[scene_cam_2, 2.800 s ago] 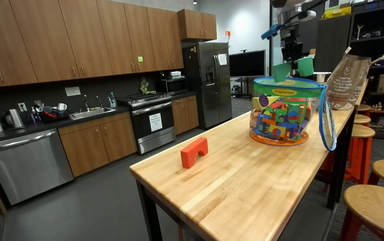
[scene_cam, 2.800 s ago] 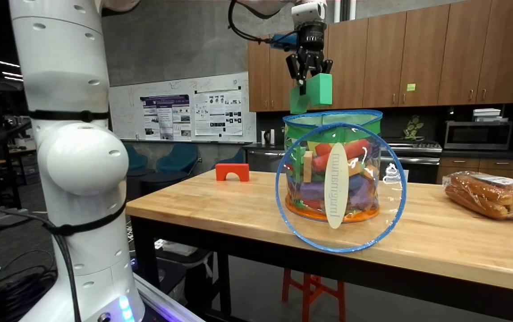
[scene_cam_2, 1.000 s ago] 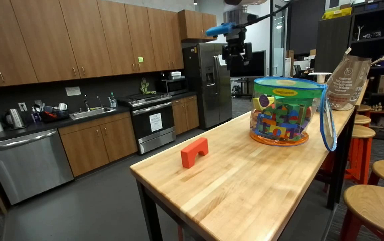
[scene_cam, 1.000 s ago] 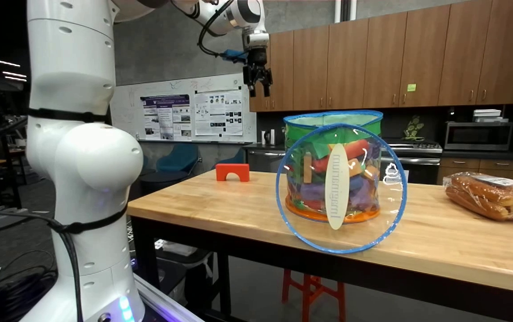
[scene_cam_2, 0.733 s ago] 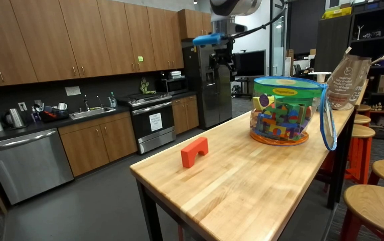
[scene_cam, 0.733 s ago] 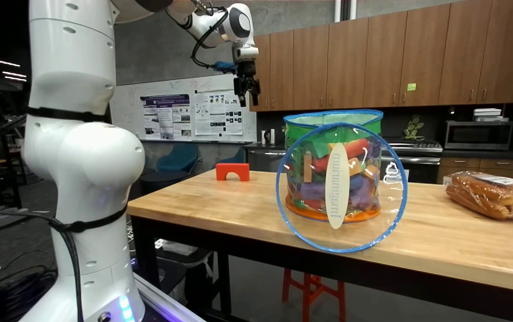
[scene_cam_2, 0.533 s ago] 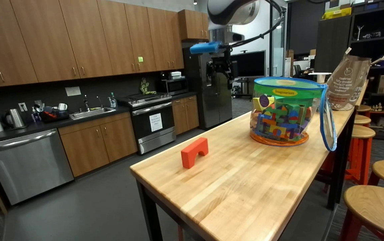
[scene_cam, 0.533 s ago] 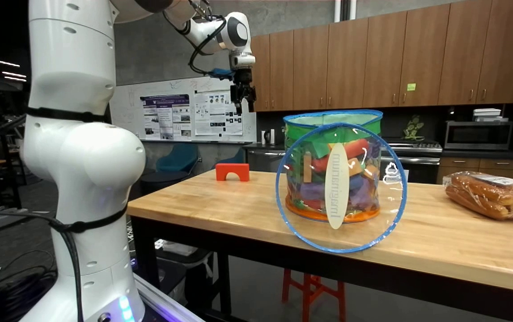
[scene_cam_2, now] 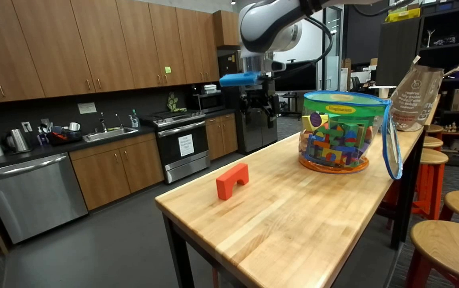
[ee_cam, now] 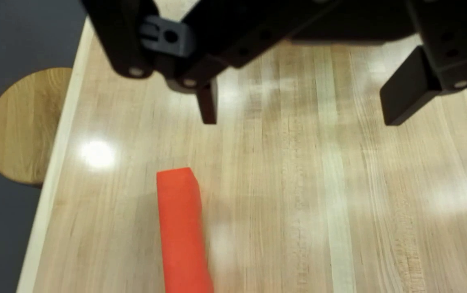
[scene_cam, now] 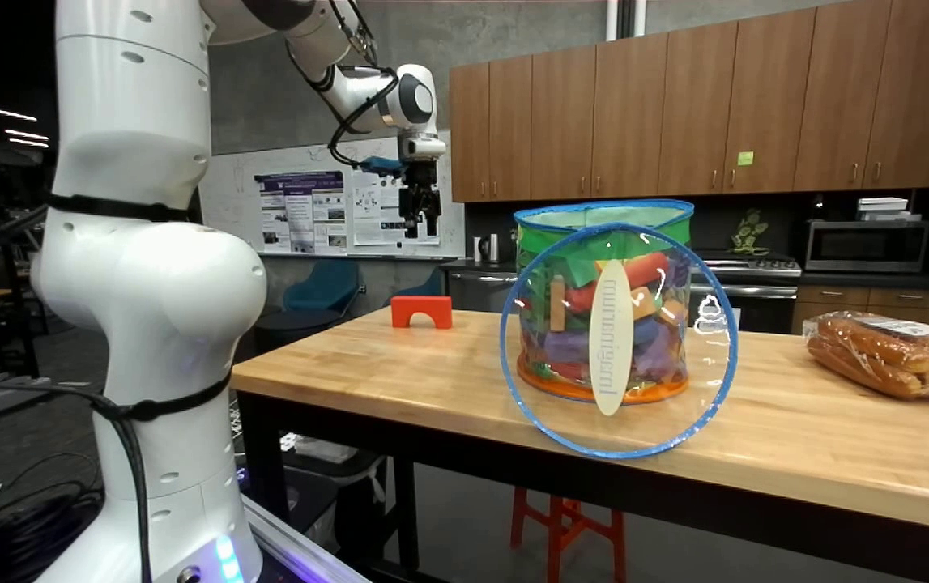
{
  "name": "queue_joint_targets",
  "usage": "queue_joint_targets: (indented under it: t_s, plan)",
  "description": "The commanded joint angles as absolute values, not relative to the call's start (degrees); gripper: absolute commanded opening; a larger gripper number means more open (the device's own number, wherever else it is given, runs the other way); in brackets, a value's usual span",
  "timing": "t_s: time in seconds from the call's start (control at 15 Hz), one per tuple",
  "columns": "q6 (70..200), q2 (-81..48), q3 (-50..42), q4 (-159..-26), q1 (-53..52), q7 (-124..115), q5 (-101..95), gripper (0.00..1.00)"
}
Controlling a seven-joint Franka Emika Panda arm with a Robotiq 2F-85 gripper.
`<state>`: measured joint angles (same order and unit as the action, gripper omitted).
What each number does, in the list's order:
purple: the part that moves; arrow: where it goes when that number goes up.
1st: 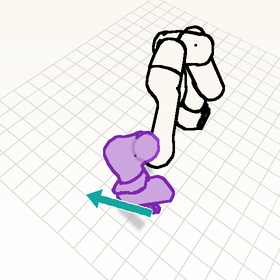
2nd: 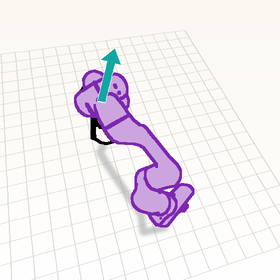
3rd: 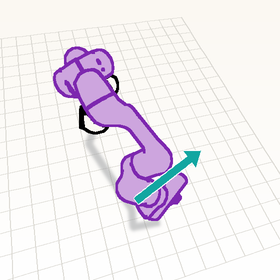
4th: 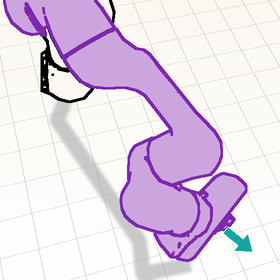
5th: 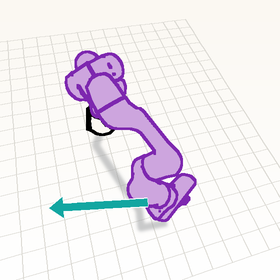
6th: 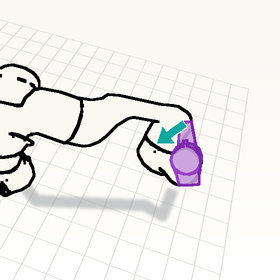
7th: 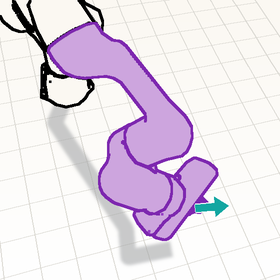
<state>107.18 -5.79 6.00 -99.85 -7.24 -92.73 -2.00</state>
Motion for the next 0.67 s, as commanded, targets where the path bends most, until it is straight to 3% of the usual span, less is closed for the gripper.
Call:
queue_joint_targets:
  t_s: [0.0, 0.6]
  plan:
    - [108.1, -8.1, 6.4, -100.1, -8.2, -89.6, -1.6, 1.00]
    - [111.0, -16.9, 6.1, -94.0, -10.5, -84.4, -3.0, 1.00]
